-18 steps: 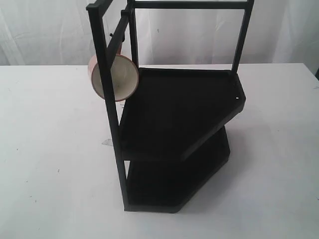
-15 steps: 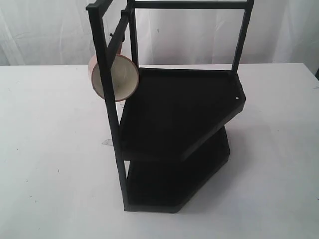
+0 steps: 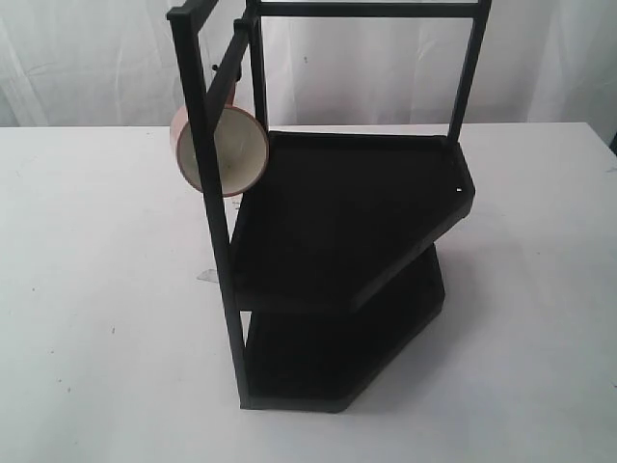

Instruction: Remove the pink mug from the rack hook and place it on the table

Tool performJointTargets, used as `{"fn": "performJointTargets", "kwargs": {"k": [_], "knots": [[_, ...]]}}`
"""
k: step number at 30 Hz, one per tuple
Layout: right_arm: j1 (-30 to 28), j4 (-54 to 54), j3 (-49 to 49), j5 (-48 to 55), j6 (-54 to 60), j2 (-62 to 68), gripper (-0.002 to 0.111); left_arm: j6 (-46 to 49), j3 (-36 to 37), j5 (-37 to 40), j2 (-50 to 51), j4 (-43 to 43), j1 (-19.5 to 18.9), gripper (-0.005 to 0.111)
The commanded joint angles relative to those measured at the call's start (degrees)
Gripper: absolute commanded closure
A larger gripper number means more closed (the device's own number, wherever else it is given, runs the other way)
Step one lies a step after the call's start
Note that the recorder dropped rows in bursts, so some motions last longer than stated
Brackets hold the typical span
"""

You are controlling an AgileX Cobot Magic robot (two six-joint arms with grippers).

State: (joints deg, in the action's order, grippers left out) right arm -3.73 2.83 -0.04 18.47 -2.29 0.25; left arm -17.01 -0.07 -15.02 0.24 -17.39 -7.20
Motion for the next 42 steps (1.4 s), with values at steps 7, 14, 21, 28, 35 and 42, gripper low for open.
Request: {"fn": "performJointTargets", "kwargs": {"k": [7, 14, 21, 28, 35, 42], "knots": [[-0.33, 0.12, 0.04, -0.5, -0.1, -0.25, 0.108, -7.17, -21.44, -18.88, -0.24, 11.16, 0.46, 0.107], [-0.33, 0.12, 0.04, -0.5, -0.1, -0.25, 0.108, -7.97, -36.39, 5.45, 6.71, 50.31, 0.46, 0.107], [-0.33, 0.12, 0.04, -0.5, -0.1, -0.25, 0.108, -13.13, -16.44, 13.36, 19.97, 76.26, 5.82, 0.107], [-0.33, 0.12, 0.04, -0.5, -0.1, -0.25, 0.108, -15.98, -18.81, 23.35, 21.52, 71.37, 10.49, 0.107], [-0.33, 0.12, 0.04, -0.5, -0.1, -0.25, 0.108, 15.46, -39.25, 57.71, 41.17, 26.36, 17.29, 0.107], [-0.33, 0.12, 0.04, -0.5, -0.1, -0.25, 0.108, 27.58, -39.26, 36.81, 47.82, 8.54, 18.46, 0.107]]}}
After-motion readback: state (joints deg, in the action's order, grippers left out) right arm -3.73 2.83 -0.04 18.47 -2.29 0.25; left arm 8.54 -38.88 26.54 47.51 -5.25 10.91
